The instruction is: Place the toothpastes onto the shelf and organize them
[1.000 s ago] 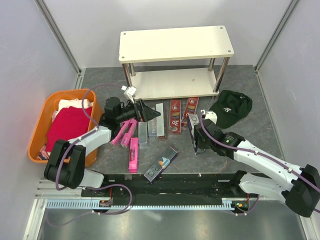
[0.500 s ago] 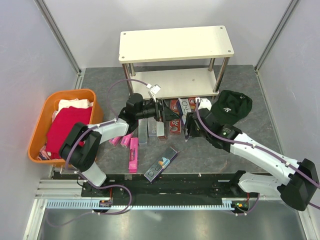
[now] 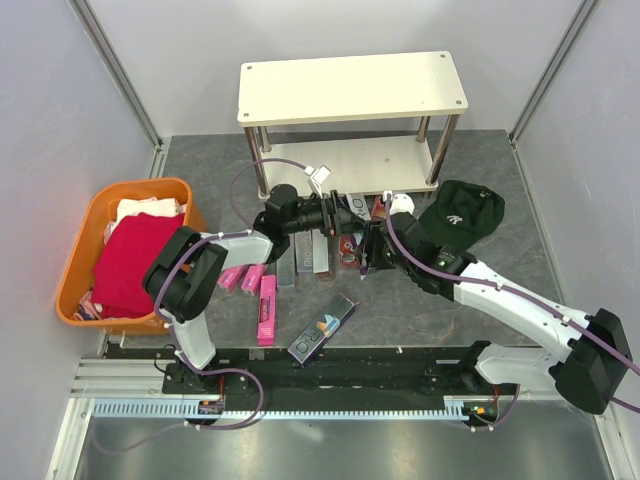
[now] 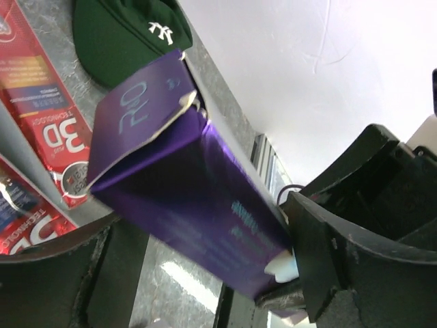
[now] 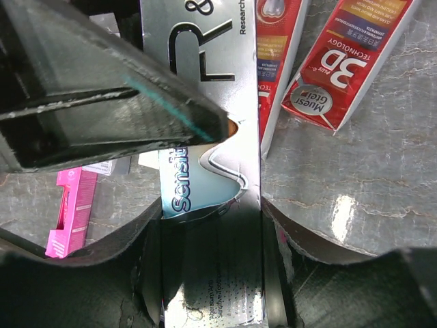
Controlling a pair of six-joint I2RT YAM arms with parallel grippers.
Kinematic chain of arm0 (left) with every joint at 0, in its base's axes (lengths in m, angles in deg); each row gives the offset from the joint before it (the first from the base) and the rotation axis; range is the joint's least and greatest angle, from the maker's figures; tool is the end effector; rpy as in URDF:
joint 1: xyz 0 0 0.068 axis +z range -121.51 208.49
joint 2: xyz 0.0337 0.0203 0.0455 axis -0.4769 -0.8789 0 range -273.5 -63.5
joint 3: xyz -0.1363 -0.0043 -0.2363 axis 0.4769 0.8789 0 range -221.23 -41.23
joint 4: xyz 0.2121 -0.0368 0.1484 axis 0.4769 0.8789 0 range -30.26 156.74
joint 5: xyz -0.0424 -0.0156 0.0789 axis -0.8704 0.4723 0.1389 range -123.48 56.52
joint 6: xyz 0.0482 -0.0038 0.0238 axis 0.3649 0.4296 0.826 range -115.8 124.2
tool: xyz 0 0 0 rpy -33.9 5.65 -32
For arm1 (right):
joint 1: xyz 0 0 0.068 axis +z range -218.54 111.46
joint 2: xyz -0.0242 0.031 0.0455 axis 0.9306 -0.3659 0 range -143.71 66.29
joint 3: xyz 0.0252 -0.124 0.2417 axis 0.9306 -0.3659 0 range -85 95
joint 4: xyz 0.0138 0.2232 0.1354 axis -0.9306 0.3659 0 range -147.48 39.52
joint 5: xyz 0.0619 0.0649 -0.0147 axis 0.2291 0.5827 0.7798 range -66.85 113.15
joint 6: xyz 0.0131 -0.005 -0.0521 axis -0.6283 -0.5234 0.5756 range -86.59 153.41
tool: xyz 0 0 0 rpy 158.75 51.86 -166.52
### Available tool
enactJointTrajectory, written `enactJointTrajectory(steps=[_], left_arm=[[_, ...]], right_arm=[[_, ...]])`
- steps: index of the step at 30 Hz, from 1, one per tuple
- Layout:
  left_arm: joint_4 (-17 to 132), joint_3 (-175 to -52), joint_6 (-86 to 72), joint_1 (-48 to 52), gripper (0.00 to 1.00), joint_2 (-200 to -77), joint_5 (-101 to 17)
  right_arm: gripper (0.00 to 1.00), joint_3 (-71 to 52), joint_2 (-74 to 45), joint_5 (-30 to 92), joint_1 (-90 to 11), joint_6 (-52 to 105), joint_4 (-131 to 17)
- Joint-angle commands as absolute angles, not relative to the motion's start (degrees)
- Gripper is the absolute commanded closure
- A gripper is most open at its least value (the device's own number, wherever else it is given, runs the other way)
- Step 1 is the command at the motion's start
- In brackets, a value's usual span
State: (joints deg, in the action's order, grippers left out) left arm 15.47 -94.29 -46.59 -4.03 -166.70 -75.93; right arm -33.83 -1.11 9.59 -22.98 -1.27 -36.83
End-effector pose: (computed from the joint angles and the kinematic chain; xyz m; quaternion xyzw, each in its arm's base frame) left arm 0.3101 -0.2261 0.2108 0.1296 0.7217 -0.6159 0.2881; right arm 0.1862 0.1779 0.2812 -0.0316 0.8892 0.2054 0.4077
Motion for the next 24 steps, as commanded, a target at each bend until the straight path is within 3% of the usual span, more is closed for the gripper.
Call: enactJointTrajectory(steps=[1, 9, 12, 16, 21, 24], left_arm=[[10.61, -97.56, -51.17, -4.82, 0.24, -168.44, -77.69], [10.26, -96.60, -51.61, -4.74, 0.63, -167.57, -77.69], [9.47, -95.90, -52.05, -4.39, 0.76, -167.39, -77.51], [7.02, -95.55, -54.24, -2.90, 0.90, -168.35, -78.65], [2.80, -93.61, -56.18, -0.35, 0.95, -168.27, -80.06], [0.96, -92.91, -56.80, 1.32, 0.96, -168.00, -81.20]], right_arm=[[0.71, -31.74, -1.47, 9.18, -22.39, -1.31, -41.04], [0.66, -31.92, -2.44, 5.67, -22.13, -0.60, -40.07], [0.57, -32.27, -2.36, 5.93, -21.96, -0.34, -40.86], [0.34, -32.01, -2.62, 5.75, -22.13, 0.36, -41.92], [0.16, -31.22, -2.71, 7.15, -22.13, 1.85, -43.76], [0.11, -30.34, -3.14, 9.79, -22.13, 2.73, -44.47]])
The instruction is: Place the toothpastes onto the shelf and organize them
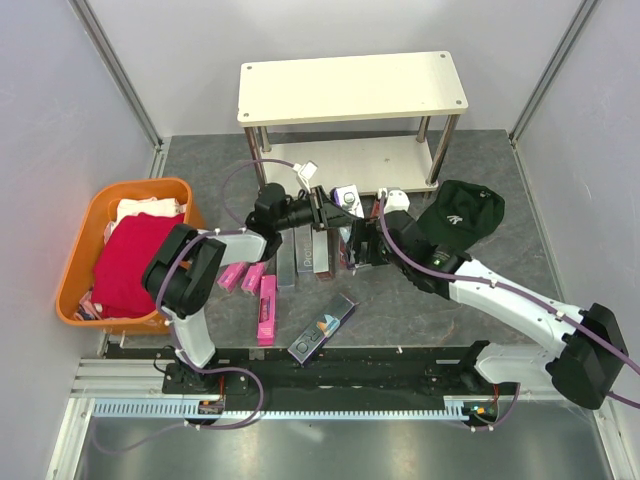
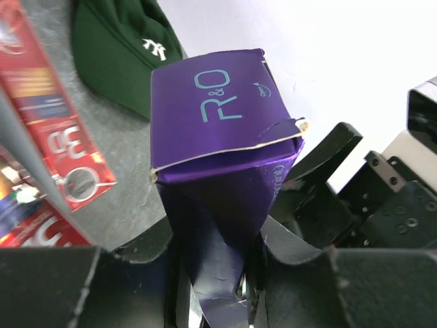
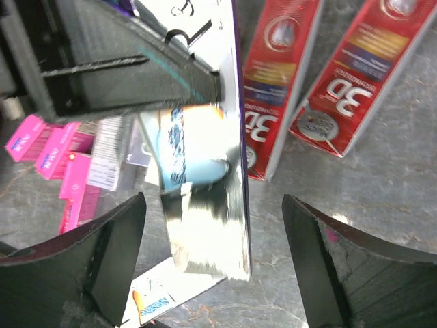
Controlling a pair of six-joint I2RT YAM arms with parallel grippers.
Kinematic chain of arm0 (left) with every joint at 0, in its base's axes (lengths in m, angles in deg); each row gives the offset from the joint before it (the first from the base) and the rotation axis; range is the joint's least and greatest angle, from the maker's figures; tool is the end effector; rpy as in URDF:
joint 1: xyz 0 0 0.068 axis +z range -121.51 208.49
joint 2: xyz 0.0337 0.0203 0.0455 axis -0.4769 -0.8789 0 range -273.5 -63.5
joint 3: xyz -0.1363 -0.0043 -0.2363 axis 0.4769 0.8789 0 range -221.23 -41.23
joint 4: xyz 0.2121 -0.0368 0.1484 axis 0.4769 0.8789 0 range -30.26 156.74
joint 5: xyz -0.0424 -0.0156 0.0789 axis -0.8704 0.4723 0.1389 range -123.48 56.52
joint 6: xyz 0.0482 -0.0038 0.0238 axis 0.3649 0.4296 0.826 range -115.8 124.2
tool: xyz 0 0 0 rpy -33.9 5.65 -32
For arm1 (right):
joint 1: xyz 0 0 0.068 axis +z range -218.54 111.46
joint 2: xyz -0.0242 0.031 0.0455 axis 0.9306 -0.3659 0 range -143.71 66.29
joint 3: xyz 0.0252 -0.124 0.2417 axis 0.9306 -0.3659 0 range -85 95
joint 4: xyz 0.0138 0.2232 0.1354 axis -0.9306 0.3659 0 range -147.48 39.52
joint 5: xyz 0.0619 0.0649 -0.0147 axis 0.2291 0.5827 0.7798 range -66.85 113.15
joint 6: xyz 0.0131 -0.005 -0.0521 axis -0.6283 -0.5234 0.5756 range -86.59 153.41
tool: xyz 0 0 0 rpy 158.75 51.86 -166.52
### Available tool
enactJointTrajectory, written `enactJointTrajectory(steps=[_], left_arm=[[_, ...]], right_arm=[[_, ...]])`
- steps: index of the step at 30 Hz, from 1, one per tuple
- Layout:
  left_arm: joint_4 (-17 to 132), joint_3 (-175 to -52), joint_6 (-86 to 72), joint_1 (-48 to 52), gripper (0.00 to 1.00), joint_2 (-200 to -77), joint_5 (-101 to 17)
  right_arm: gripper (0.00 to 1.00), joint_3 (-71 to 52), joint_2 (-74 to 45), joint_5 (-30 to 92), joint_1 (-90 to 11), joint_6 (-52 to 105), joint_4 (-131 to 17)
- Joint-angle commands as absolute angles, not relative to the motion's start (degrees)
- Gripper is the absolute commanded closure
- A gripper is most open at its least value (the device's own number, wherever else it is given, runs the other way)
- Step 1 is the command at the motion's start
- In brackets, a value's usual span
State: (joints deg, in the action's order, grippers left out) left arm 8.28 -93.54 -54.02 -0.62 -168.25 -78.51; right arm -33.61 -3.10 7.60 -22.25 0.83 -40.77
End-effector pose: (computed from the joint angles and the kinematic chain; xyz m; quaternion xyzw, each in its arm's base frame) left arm 0.3226 -0.2084 0.2096 0.0942 0.7051 -0.6447 0.2800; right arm 0.1918 0.1868 0.2803 -0.0424 0.8789 0.1995 0.4313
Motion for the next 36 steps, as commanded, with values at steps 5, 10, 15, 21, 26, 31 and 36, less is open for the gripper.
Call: enactJointTrajectory(steps=[5, 10, 15, 21, 26, 31, 36], left_arm=[[-0.90, -92.03, -57.15, 4.49, 0.96, -166.07, -84.53], [-1.51, -92.38, -55.57, 7.21, 0.96, -163.44, -90.76], [-5.72, -92.29, -56.70, 8.27, 0.96, -161.94, -96.84], [-19.07, -92.38, -65.38, 8.45, 0.94, -162.73, -101.06], [-35.33, -94.31, -78.48, 8.36, 0.94, -166.33, -101.86], [-35.53, -94.31, -77.89, 8.45, 0.93, -165.46, -102.38], [-35.53, -94.49, -77.72, 8.36, 0.91, -164.58, -101.95]], right_arm=[[0.08, -30.24, -2.53, 15.57, -23.53, 3.79, -46.57], [0.08, -34.01, -0.78, 29.54, -29.67, 2.91, -53.33], [0.09, -36.31, -0.68, 42.28, -33.20, 3.35, -61.16], [0.11, -36.58, -3.93, 53.63, -33.73, 3.36, -67.14], [0.15, -37.98, -5.17, 60.24, -33.73, 0.98, -71.97], [0.21, -39.65, -4.11, 61.82, -33.91, -0.16, -75.23], [0.38, -41.05, -5.16, 66.13, -34.08, -4.01, -80.31]])
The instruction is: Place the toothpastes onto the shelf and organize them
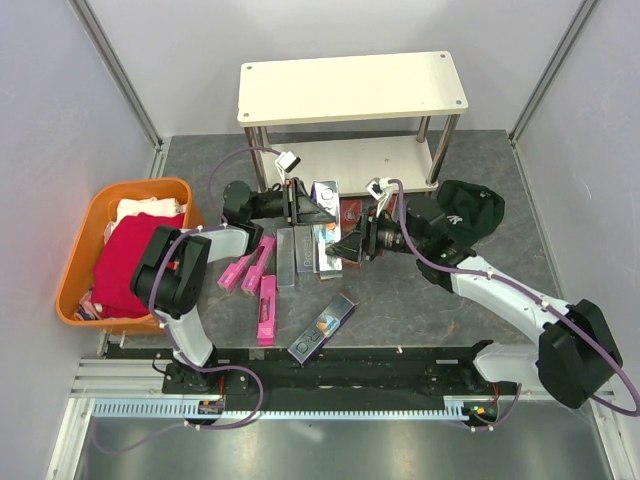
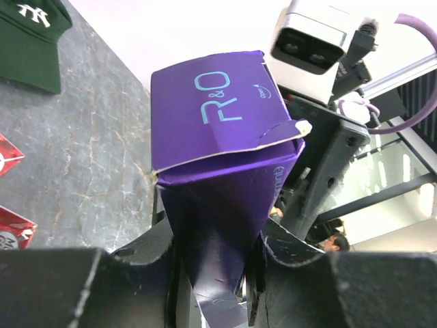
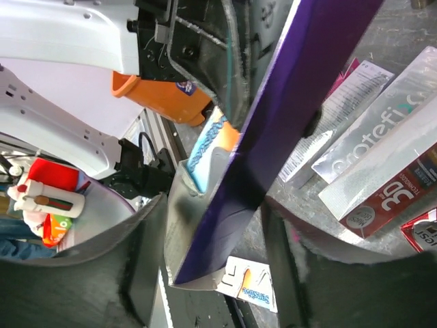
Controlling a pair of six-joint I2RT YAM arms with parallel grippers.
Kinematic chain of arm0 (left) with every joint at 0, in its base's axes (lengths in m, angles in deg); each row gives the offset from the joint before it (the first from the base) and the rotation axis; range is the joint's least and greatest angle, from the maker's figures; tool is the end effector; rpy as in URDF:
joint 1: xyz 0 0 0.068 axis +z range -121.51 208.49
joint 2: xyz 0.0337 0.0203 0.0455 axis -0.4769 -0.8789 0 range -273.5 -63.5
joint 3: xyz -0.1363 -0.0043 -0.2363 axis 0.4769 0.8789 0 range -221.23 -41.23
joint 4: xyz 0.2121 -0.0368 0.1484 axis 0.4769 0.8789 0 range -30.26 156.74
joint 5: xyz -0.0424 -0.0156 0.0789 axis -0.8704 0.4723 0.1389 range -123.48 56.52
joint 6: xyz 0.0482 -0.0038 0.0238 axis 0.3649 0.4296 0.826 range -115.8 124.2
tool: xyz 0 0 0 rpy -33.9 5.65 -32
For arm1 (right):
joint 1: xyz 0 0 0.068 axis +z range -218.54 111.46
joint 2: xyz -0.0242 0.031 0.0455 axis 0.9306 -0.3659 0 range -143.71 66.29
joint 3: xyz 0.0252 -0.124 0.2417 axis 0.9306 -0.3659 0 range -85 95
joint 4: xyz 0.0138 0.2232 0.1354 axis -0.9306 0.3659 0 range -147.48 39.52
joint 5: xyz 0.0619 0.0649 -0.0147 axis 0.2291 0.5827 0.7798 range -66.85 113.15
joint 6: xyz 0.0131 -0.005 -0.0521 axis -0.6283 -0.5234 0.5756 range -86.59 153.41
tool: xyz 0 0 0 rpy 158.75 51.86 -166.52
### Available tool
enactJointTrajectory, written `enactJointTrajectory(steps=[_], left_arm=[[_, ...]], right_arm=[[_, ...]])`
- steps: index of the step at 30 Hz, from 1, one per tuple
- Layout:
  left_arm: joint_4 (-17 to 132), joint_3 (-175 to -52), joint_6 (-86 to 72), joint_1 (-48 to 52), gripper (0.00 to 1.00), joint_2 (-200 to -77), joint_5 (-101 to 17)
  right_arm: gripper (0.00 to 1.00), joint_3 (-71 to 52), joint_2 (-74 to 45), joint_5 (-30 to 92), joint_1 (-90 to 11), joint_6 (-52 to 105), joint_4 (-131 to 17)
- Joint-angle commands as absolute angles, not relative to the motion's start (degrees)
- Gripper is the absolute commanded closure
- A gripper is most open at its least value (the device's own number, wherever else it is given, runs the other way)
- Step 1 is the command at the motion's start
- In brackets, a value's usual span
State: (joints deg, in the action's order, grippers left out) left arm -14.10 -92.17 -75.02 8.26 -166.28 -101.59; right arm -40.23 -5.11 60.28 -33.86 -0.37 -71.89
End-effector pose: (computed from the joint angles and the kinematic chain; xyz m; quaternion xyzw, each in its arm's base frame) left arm 0.3243 -0.1547 0.2482 0.1760 0.6318 -0.7265 0.2052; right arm 0.2194 0.1779 0.2859 -0.2056 0.7362 0.5397 0.3528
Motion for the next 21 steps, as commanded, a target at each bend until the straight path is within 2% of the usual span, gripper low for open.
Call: enactJointTrajectory(steps=[1, 4, 7, 10, 11, 13, 14, 17, 20, 21], left_arm=[[-35.62, -94.40, -77.72, 8.36, 0.90, -164.57, -101.68], [-35.53, -94.23, -77.63, 8.36, 0.84, -164.49, -101.16], [-35.53, -93.96, -77.28, 8.36, 0.73, -164.05, -100.98], [-35.44, -94.05, -77.19, 8.45, 0.54, -163.96, -100.98], [-35.09, -93.88, -76.93, 8.62, 0.42, -163.96, -101.06], [-34.22, -93.35, -75.88, 9.06, 0.32, -163.96, -100.89], [-32.65, -93.09, -75.44, 9.58, 0.19, -163.96, -100.89], [-27.82, -91.59, -72.72, 11.16, 0.02, -163.52, -100.80], [-19.83, -89.57, -65.87, 13.18, 0.00, -161.33, -99.93], [-11.79, -89.22, -63.68, 13.71, 0.00, -159.41, -99.31]], right_arm=[[0.41, -41.32, -5.52, 66.74, -34.17, -5.07, -82.68], [0.51, -42.11, -6.83, 67.98, -34.17, -7.81, -86.29], [0.67, -42.20, -7.80, 67.80, -34.26, -8.51, -87.18], [0.73, -41.85, -7.98, 65.70, -34.43, -7.47, -85.53], [0.73, -41.50, -8.07, 65.00, -34.52, -6.85, -84.73], [0.75, -40.97, -8.07, 62.98, -34.79, -5.54, -82.27], [0.76, -40.62, -8.07, 62.36, -35.05, -5.18, -81.48], [0.77, -39.83, -8.24, 59.81, -35.75, -4.03, -79.36], [0.78, -38.60, -9.82, 57.96, -36.45, -2.63, -77.17], [0.78, -38.34, -10.35, 57.78, -36.63, -2.36, -76.99]])
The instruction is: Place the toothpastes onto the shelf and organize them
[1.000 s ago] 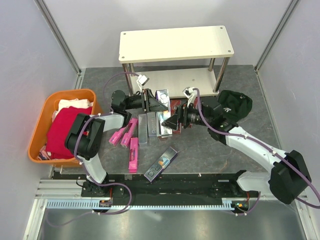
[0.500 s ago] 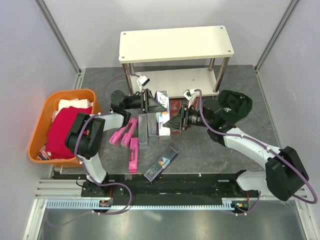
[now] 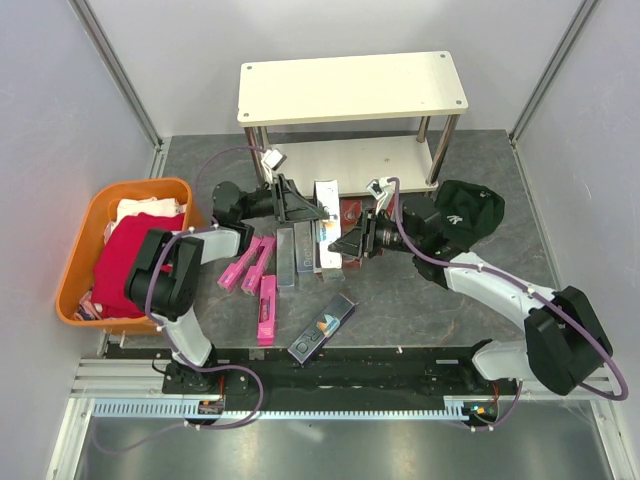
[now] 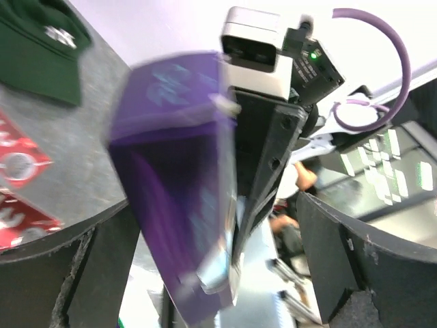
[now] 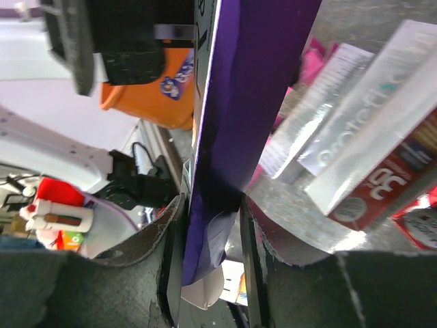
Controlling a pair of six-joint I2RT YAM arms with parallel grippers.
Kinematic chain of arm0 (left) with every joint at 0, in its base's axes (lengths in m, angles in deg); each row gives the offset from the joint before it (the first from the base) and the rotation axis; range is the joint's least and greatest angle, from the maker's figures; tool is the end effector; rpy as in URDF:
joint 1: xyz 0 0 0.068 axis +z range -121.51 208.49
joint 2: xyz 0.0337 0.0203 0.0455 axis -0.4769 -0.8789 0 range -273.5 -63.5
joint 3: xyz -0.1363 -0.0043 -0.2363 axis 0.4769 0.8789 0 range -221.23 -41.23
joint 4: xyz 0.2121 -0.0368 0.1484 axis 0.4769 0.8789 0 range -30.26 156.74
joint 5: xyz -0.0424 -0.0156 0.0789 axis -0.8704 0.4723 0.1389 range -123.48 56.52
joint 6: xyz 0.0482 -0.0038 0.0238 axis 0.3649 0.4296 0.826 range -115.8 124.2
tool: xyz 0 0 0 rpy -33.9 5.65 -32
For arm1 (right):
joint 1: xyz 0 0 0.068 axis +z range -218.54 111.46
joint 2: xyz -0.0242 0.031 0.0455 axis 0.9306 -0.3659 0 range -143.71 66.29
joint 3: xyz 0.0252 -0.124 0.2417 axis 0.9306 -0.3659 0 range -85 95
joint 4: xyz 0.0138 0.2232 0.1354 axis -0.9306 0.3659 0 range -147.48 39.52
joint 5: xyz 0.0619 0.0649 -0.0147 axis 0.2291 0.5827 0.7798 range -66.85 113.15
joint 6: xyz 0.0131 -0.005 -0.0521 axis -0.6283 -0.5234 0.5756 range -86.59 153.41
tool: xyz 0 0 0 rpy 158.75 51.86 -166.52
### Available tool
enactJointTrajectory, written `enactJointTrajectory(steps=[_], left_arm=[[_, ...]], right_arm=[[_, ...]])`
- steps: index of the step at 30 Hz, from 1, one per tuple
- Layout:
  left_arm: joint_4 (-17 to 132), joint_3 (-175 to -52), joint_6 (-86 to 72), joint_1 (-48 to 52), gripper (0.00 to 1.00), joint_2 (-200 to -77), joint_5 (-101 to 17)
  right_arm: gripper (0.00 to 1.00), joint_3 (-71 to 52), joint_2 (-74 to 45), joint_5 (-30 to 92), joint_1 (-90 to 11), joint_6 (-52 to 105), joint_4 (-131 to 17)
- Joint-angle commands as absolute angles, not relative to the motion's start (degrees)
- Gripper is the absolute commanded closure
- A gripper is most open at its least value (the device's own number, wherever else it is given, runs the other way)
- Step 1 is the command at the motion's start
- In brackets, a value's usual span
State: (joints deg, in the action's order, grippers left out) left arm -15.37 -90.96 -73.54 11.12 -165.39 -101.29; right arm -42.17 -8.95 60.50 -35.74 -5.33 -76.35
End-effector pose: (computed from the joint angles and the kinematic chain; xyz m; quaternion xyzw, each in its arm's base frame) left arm 0.3266 -0.1367 0.2494 0.1715 0.6300 -0.7185 0.2397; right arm 0.2330 0.1758 0.2642 -0.1593 0.7534 0.5467 0.3288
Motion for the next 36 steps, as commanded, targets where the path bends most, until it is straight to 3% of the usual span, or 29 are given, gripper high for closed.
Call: enactJointTrajectory(steps=[1, 6, 10, 14, 28, 36], left_arm=[[-6.32, -89.04, -57.56, 14.76, 0.00, -158.52, -98.61], [41.09, -92.81, -30.30, 15.13, 0.00, -150.17, -86.79], [55.06, -93.96, -19.01, 15.04, 0.00, -142.62, -71.56], [56.93, -92.21, -19.53, 15.13, 0.00, -137.69, -62.76], [59.22, -90.62, -18.83, 15.13, 0.00, -132.15, -63.36], [59.04, -89.92, -18.83, 15.21, 0.00, -131.79, -63.62]], right_arm=[[0.78, -37.99, -11.57, 57.09, -36.81, -2.19, -76.55], [0.78, -34.21, -16.85, 55.94, -37.42, -1.92, -77.95], [0.78, -28.86, -23.87, 55.50, -37.60, -2.19, -80.06], [0.78, -22.70, -31.61, 57.86, -37.86, -3.32, -83.83], [0.77, 8.30, -60.79, 64.72, -42.43, -11.06, -84.55], [0.76, 26.42, -72.57, 65.87, -42.87, -12.73, -77.35]])
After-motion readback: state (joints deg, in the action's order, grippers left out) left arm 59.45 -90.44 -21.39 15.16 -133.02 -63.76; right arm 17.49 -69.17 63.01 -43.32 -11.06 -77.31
